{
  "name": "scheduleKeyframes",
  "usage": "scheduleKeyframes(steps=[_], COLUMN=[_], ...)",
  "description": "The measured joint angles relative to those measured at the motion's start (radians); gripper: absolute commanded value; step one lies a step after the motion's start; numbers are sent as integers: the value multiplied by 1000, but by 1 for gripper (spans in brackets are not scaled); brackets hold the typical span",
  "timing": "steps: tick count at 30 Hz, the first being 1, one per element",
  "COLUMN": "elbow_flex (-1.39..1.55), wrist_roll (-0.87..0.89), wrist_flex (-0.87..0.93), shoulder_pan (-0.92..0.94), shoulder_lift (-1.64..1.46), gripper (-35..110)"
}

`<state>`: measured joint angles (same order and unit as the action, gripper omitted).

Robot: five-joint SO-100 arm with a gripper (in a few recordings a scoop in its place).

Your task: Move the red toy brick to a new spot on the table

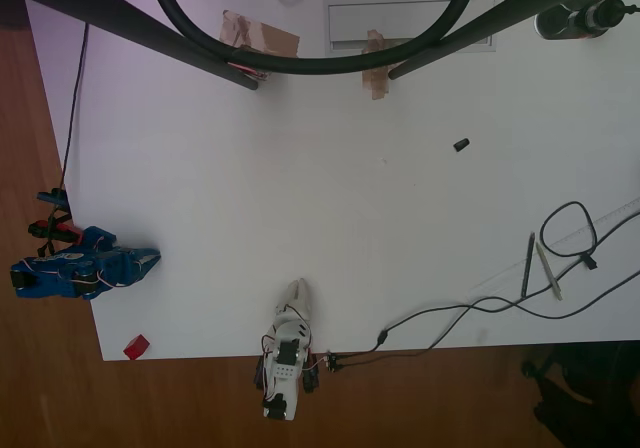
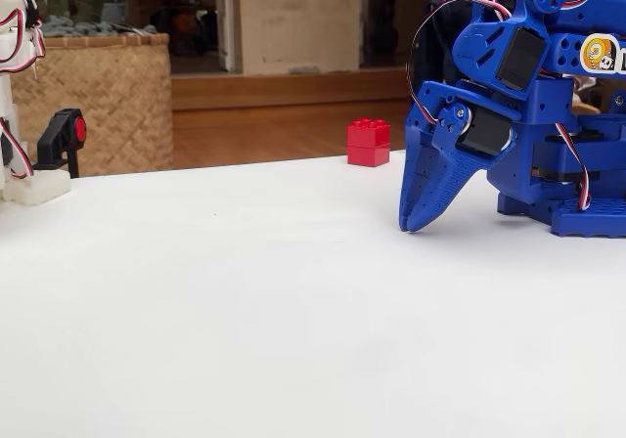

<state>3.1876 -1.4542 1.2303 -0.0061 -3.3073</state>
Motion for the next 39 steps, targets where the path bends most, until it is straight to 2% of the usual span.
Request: scheduleKeyframes(steps=[6,39], elbow_flex=[0,0], wrist_roll=[78,80], wrist_flex=[0,0], shoulder_pan=[0,0], shoulder_lift=[0,0], gripper=[1,1])
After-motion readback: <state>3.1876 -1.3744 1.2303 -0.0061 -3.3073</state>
